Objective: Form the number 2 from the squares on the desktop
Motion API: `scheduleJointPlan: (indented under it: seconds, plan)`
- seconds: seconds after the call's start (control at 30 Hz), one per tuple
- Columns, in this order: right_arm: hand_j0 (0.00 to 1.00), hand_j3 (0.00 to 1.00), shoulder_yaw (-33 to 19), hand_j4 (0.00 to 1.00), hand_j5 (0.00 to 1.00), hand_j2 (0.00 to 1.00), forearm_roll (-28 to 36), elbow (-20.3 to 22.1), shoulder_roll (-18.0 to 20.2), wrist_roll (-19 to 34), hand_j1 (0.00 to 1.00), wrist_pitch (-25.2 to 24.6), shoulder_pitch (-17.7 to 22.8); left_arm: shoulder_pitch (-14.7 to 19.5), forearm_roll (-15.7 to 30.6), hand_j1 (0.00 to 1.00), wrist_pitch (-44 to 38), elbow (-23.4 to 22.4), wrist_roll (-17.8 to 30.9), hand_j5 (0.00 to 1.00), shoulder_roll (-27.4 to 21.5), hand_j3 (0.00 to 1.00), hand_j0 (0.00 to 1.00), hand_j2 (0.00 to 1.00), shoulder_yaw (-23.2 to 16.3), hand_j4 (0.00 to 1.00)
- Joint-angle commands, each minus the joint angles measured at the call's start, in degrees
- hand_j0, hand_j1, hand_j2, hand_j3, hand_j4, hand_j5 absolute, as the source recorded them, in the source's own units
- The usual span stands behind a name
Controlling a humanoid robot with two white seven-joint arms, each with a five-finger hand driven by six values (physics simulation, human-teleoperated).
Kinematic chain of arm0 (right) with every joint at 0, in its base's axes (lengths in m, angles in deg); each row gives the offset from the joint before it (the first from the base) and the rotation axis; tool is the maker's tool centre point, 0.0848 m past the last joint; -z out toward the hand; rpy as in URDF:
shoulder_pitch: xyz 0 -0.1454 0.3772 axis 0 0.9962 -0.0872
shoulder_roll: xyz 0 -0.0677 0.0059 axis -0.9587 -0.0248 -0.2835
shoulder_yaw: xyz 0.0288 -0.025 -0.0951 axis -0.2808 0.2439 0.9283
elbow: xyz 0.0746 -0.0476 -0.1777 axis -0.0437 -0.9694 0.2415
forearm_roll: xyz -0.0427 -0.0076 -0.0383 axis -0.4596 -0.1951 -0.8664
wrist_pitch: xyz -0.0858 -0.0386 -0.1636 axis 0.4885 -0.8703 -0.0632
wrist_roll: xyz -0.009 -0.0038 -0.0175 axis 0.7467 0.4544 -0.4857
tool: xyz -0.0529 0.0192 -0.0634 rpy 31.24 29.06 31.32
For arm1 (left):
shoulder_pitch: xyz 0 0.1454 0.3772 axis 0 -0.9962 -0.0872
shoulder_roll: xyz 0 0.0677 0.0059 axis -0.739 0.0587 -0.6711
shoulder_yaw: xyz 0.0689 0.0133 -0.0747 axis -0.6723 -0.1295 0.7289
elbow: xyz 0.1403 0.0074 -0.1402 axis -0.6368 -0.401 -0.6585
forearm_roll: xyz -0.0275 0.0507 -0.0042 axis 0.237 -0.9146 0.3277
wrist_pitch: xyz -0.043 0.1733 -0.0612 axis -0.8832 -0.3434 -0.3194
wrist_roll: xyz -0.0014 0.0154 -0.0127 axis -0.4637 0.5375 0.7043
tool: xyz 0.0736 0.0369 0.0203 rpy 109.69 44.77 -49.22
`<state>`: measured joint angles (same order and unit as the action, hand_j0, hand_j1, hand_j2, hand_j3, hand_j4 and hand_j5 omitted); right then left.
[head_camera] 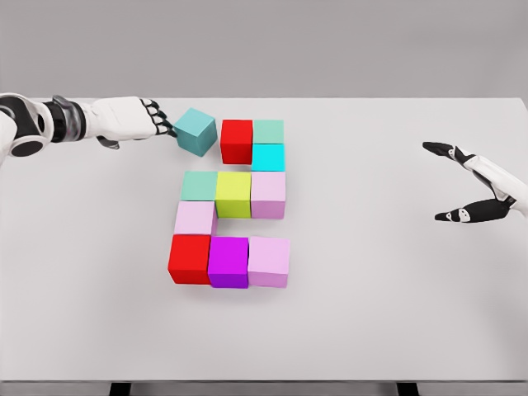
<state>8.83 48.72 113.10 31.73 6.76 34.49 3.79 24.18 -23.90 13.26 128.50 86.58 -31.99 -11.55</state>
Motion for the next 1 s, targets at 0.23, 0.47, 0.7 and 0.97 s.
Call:
scheduleJointPlan:
  seconds: [0.23, 0.47, 0.7, 0.97]
  plan:
    - [1.00, 1.00, 0.0, 1.00, 1.00, 1.00, 0.5, 0.0, 0.1, 0.0, 1.00, -0.1, 0.0, 0.1, 0.0, 0.96, 0.0, -3.2, 0.0, 0.96, -0.3, 0.96, 0.96, 0.96, 0.4, 0.96]
    - [1.00, 1.00, 0.0, 1.00, 1.00, 1.00, 0.5, 0.0, 0.1, 0.0, 1.00, -0.1, 0.0, 0.9, 0.0, 0.96, 0.0, -8.4, 0.0, 0.96, 3.7, 0.96, 0.96, 0.96, 0.6, 0.96]
    - [1.00, 1.00, 0.0, 1.00, 1.00, 1.00, 0.5, 0.0, 0.1, 0.0, 1.00, -0.1, 0.0, 1.1, 0.1, 0.96, 0.0, -9.6, 0.0, 0.96, 4.9, 0.96, 0.96, 0.96, 0.6, 0.96]
    - [1.00, 1.00, 0.0, 1.00, 1.00, 1.00, 0.5, -0.1, 0.1, 0.0, 1.00, -0.1, 0.0, 0.4, 0.5, 0.96, 0.0, -6.3, 0.0, 0.96, 4.3, 0.96, 0.96, 0.96, 0.9, 0.96]
